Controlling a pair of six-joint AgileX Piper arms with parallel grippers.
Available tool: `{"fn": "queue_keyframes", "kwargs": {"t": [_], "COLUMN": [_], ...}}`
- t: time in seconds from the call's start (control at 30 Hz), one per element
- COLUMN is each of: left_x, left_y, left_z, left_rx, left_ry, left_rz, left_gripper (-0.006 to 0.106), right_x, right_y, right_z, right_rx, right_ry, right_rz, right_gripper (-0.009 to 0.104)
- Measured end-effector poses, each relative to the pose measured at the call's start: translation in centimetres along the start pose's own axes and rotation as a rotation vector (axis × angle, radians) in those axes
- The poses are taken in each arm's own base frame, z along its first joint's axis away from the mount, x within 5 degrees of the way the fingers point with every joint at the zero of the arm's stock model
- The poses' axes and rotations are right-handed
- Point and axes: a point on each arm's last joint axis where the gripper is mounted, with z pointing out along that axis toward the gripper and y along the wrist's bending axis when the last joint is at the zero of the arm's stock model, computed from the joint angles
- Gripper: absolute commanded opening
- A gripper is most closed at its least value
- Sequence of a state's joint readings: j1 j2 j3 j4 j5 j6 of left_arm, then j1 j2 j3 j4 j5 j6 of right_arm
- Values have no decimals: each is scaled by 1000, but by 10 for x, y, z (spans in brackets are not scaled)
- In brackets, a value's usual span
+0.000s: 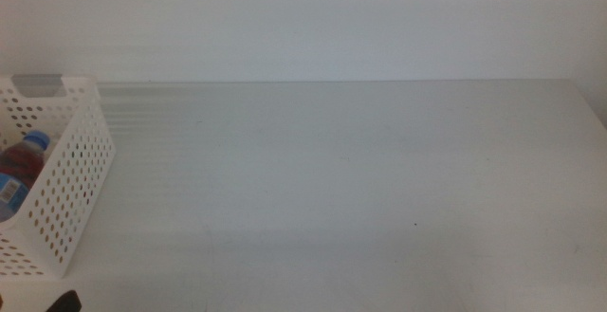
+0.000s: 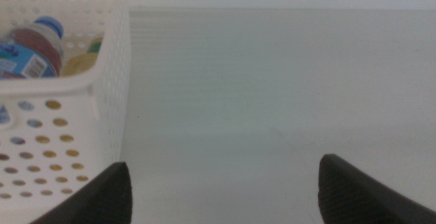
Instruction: Use arms to grab the bottles and put them into the dustbin to the left of the table.
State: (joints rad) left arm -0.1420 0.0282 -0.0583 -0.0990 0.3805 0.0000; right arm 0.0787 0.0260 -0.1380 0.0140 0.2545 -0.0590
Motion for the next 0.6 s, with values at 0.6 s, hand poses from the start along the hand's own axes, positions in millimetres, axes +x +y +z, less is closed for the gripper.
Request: {"fn": "queue_keyframes", "kwargs": {"t": [0.6], "left_x": [23], "left_y": [4], "left_z": [6], "left_rx": [-20], "left_ry": [11], "left_rz": [-7], "left_gripper": [90], "right_x": [51], "right_y": [1], "right_z": [7], "right_rx": [28], "right_ry": [107], "right_rz": [35], "right_gripper": [82]}}
